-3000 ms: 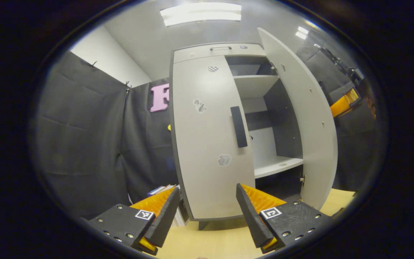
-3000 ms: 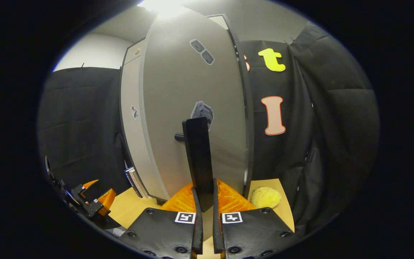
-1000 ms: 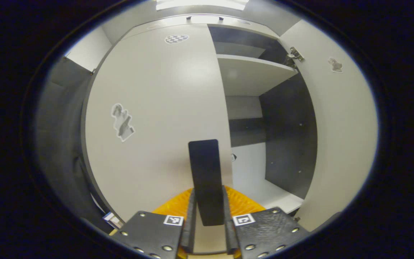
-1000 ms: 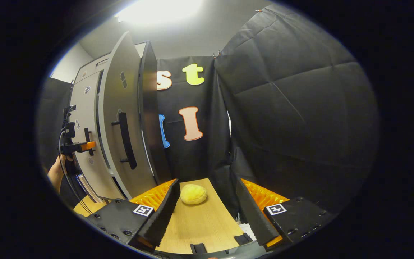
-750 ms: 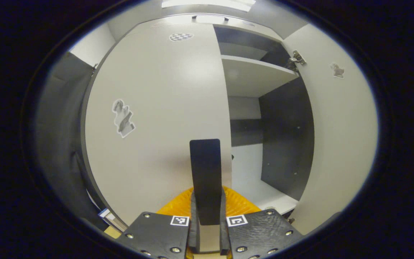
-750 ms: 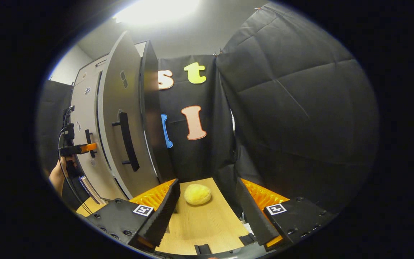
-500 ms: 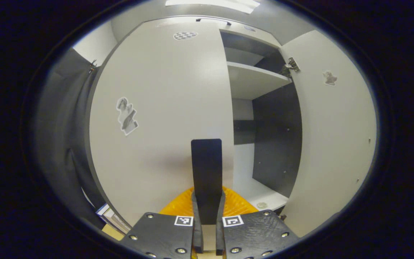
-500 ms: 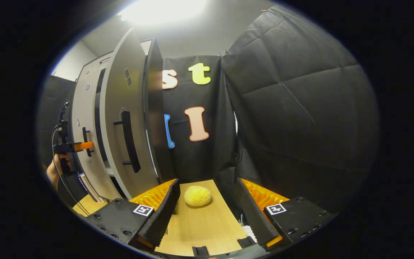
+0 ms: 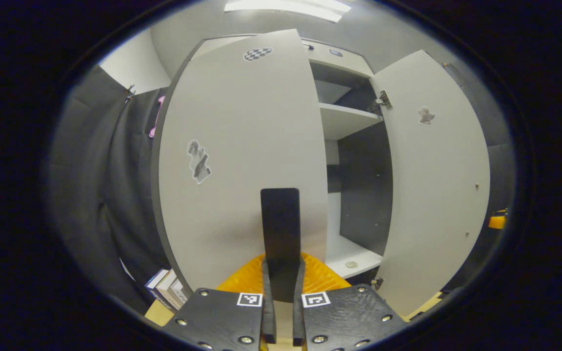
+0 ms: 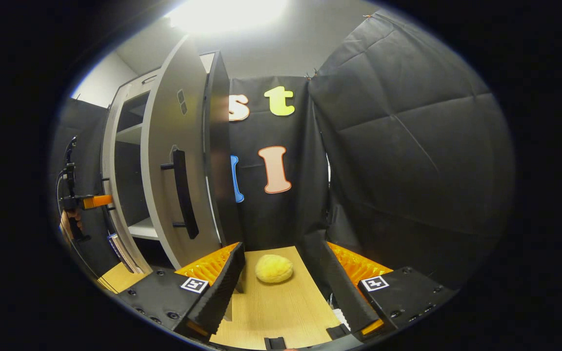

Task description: Open the right door of the double-door shoe cabinet with the right hand, and open the left door with the left hand.

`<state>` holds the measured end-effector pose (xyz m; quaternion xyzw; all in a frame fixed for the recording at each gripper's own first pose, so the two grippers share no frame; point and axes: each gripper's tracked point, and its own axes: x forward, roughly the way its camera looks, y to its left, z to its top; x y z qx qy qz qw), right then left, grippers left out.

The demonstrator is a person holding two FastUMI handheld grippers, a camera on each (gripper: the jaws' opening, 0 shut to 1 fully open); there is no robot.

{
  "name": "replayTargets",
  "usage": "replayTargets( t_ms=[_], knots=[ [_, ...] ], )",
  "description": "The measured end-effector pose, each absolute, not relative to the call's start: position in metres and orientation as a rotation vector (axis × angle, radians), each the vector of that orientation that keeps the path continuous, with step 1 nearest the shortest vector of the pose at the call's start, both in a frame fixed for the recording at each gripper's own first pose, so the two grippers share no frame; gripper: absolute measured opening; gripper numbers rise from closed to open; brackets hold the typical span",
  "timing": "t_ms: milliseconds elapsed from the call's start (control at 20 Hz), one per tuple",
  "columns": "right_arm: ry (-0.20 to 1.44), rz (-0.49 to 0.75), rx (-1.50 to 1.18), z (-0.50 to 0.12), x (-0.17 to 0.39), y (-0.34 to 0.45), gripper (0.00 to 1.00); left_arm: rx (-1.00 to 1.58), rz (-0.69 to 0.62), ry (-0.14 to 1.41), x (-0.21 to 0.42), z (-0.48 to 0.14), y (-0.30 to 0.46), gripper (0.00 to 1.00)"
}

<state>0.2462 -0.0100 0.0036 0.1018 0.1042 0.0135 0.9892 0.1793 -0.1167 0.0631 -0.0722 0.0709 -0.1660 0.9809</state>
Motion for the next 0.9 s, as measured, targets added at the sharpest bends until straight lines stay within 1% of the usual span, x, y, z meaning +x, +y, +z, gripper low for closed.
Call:
replayTargets(
  t_ms=[250,300,700,750,800,900],
  knots=[
    [0.196,-0.017,0.21,0.003,0.242,-0.015,0.98,-0.136,-0.331,0.126,0.16,0.062,-0.095,0.14],
    [0.201,-0.032,0.21,0.003,0.244,-0.013,0.98,-0.142,-0.336,0.129,0.157,0.062,-0.091,0.1],
    [0.19,-0.064,0.227,0.001,0.243,-0.015,0.98,-0.143,-0.317,0.13,0.136,0.063,-0.055,0.1],
    [0.187,-0.064,0.231,0.001,0.242,-0.014,0.98,-0.142,-0.312,0.13,0.134,0.062,-0.049,0.07],
    [0.186,-0.061,0.234,0.001,0.243,-0.014,0.98,-0.141,-0.308,0.133,0.131,0.062,-0.043,0.07],
    [0.195,-0.053,0.237,-0.002,0.243,-0.012,0.98,-0.142,-0.305,0.131,0.126,0.06,-0.033,0.12]
  ],
)
